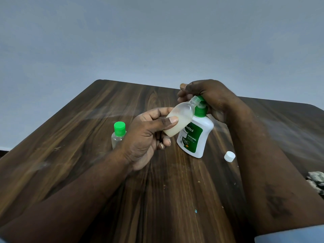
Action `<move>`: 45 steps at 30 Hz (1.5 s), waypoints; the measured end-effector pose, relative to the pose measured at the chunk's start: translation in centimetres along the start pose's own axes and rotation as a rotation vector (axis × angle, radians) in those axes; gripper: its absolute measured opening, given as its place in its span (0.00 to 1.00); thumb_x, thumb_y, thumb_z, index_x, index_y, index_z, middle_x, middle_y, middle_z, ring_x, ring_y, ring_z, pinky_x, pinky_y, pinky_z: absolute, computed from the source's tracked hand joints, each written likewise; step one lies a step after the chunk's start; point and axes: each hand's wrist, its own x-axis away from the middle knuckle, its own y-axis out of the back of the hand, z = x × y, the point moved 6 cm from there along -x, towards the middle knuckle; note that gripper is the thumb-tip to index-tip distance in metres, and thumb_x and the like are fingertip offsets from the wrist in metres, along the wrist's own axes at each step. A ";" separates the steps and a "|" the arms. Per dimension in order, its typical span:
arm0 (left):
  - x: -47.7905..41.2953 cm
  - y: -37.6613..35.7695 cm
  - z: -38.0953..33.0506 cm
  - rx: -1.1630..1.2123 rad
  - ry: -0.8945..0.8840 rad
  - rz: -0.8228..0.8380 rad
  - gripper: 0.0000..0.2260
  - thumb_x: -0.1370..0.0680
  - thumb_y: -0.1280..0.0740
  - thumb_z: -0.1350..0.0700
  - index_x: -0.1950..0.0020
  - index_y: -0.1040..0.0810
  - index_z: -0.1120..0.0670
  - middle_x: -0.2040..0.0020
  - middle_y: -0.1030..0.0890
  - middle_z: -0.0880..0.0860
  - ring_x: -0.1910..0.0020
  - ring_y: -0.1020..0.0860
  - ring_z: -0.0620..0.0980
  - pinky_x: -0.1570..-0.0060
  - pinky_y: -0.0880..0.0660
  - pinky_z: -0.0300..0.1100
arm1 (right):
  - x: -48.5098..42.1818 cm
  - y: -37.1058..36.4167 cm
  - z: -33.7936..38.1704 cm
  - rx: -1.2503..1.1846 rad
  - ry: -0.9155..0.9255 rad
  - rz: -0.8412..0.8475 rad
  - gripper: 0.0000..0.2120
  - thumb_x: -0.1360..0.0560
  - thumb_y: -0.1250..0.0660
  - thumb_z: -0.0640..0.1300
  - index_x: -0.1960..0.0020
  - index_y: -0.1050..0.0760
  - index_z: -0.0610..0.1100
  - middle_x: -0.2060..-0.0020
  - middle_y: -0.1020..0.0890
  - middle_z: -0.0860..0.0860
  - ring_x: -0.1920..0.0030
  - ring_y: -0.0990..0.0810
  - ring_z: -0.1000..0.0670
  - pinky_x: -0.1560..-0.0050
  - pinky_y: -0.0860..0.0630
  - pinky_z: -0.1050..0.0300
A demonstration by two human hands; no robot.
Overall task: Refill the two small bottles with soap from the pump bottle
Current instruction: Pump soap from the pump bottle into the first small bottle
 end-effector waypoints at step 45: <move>0.1 0.0 0.1 0.002 0.022 -0.014 0.19 0.28 0.28 0.56 0.38 0.20 0.60 0.60 0.18 0.57 0.77 0.27 0.45 0.80 0.35 0.33 | 0.5 0.0 -0.3 0.018 -0.031 0.011 0.09 0.22 0.27 0.48 0.53 0.13 0.43 0.50 0.11 0.46 0.41 0.14 0.39 0.33 0.22 0.38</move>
